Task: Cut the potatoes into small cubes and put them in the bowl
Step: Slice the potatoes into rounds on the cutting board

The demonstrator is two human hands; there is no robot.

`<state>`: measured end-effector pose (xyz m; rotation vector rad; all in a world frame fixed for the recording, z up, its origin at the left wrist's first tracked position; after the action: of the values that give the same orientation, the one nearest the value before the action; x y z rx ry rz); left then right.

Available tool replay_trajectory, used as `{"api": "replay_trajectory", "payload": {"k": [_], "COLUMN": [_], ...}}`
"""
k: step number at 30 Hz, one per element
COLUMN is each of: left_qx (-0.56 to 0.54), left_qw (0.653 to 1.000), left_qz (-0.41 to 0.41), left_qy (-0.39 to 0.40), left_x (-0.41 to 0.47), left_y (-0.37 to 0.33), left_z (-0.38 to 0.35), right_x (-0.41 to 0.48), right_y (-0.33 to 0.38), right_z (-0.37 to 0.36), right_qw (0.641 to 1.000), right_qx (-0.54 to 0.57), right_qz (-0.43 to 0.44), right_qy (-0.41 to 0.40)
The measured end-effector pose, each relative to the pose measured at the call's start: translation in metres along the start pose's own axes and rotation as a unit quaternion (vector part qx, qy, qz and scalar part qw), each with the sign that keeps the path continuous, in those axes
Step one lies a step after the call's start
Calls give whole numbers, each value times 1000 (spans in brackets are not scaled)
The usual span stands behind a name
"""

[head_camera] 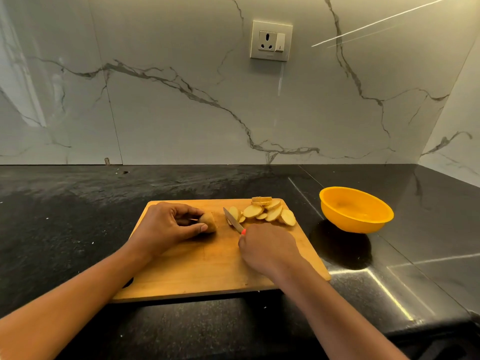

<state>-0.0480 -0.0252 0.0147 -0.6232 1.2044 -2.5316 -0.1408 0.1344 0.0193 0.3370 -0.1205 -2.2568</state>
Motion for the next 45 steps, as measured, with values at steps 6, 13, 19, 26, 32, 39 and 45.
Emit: {"api": "replay_trajectory", "payload": {"k": [6,13,19,26,32,39,45], "left_qx": [-11,5,5,52,79,97,110], "left_qw": [1000,1000,1000,999,996,994,992], "left_qz": [6,7,-2,-8,-41,-53,-54], "left_qy": [20,7,23,-9,-18,-25,-29], "left_x": [2,3,2,0,-4,-3,-2], "left_y": [0,1,-3,-6,-20,-17,-13], "left_z": [-1,0,-2,-2,-3,-2,-2], "right_x": [8,-11,-11,-21,-23,-26,-27], "right_y": [-16,1,1,14,27,34,43], "right_z": [16,19,19,8,7,12,12], "right_qw": [995,993,991,994,995,994,993], "right_qx": [88,36,20,5,-32,-63,-88], "right_qz": [18,81,76,75,75,80,74], "right_qy": [-51,-78,-105,-75,-48,-39,-23]}}
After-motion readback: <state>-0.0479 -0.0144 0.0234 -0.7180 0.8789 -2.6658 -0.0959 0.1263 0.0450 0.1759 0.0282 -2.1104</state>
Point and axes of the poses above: each hand's wrist, its own x-axis towards the middle knuckle, its own z-axis out of the back of the hand, y = z × x, the point moved 6 cm from there along x, towards the middle knuckle, and after that the axes turned 8 degrees about y, right-handed, at the moved point
